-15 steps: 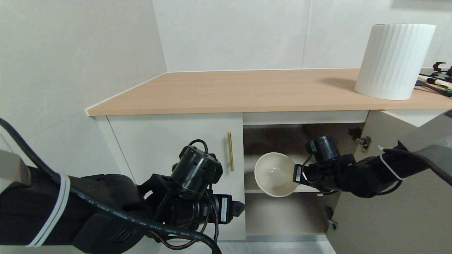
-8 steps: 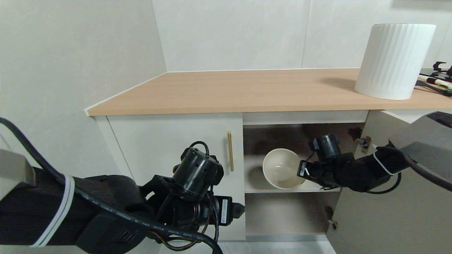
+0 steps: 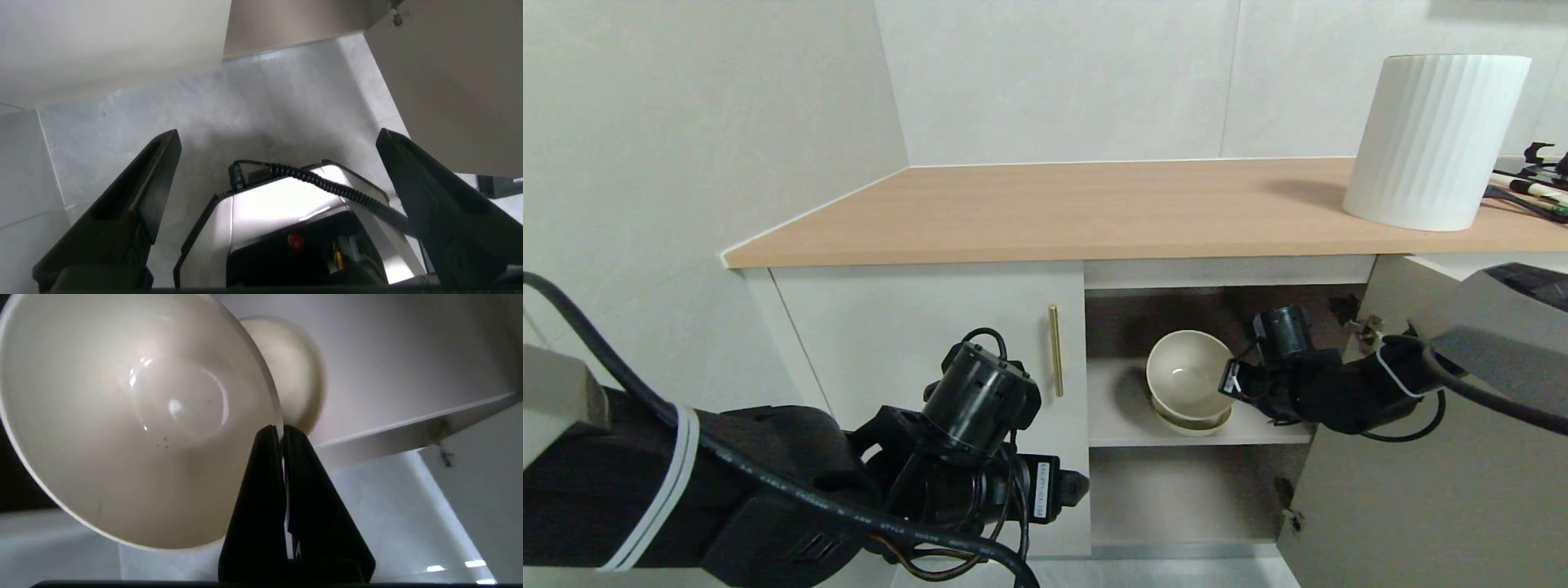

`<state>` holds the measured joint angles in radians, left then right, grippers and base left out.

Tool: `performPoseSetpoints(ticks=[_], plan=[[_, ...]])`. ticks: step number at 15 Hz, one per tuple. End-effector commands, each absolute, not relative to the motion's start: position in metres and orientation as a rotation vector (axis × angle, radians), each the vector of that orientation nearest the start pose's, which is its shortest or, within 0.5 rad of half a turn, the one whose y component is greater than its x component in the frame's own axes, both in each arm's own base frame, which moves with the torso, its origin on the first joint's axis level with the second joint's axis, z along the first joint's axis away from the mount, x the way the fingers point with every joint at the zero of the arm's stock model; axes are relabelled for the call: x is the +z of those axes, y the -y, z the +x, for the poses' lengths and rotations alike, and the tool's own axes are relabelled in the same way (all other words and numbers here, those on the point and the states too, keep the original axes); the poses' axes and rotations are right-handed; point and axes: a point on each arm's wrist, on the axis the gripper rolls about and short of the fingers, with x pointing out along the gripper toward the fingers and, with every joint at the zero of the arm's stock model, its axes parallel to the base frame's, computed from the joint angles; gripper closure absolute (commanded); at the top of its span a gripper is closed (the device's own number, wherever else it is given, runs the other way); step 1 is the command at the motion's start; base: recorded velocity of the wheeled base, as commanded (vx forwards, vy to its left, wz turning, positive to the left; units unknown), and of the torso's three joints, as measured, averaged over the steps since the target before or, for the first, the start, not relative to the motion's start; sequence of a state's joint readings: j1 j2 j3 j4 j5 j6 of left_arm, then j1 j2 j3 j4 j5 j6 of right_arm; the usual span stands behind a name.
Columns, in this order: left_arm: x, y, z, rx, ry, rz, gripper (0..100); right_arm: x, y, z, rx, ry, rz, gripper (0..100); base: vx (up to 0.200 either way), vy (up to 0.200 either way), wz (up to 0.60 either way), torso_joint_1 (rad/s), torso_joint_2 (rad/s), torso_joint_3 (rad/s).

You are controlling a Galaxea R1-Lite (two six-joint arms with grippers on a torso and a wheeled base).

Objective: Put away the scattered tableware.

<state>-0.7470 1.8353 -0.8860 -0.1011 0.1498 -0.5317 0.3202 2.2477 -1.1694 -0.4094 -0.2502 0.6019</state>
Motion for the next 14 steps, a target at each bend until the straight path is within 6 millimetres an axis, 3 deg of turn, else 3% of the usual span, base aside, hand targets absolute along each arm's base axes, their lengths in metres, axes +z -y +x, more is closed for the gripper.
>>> performPoseSetpoints(ticks=[1,14], plan=[[0.114,0.208,0.229,-0.334,-0.893,-0.117,0,0.044,-0.123,0.403,-0.143,-0.646,0.391,100,0.0,0.0,0.0,0.0,0.0,0.0],[0.112,0.208,0.23,-0.33,-0.897,-0.115,0,0.024,-0.119,0.412,-0.164,-0.673,0.376,100,0.0,0.0,0.0,0.0,0.0,0.0]])
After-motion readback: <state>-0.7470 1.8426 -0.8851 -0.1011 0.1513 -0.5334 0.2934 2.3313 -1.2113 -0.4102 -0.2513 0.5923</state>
